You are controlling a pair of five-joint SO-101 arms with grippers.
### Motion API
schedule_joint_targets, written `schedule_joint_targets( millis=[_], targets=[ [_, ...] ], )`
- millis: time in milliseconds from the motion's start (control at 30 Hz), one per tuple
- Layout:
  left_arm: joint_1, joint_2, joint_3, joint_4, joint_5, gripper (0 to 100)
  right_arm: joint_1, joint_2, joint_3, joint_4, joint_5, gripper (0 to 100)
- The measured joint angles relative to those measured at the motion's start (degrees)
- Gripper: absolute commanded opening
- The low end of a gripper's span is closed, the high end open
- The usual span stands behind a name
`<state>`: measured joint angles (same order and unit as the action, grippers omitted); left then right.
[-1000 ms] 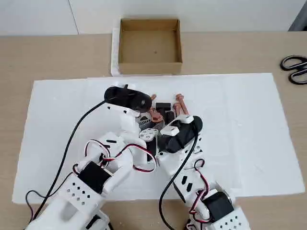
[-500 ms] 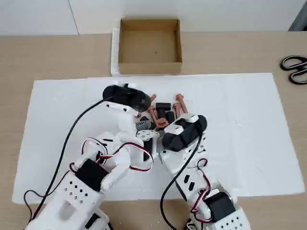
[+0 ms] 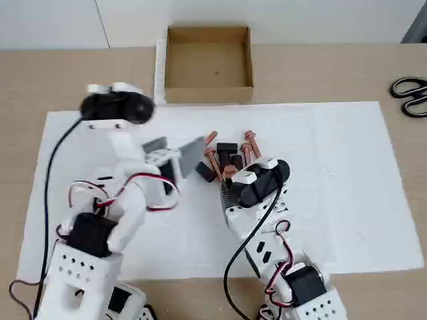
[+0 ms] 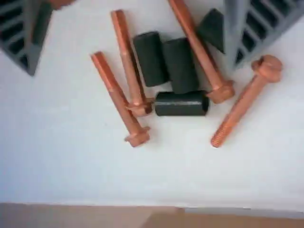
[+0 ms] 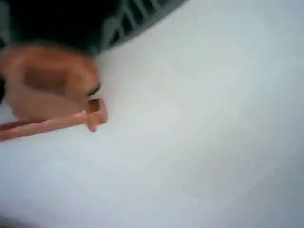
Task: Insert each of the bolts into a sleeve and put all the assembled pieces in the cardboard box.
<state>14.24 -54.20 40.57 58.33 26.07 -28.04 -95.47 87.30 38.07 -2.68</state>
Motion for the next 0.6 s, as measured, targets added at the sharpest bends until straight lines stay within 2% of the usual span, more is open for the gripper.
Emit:
schedule_joint_targets(
  millis=[167,300,467,600],
  targets=[
    [-9.2,-4.1,2.9,0.0,0.0,25,8.2,0.1,-0.3,-4.3,0.0,0.3],
    [-14.7,-6.6,8.6,0.0,0.0,25,12.7,4.2,-4.9,-4.9,2.7,0.3],
    [-16.0,-9.1,16.5,-0.3,0.0,25,16.4,19.4,-22.0,-5.1,3.5,0.3],
    [-16.0,-9.8,24.4,-6.4,0.0,25,17.1,39.1,-40.4,-5.5,3.5,0.3]
  ],
)
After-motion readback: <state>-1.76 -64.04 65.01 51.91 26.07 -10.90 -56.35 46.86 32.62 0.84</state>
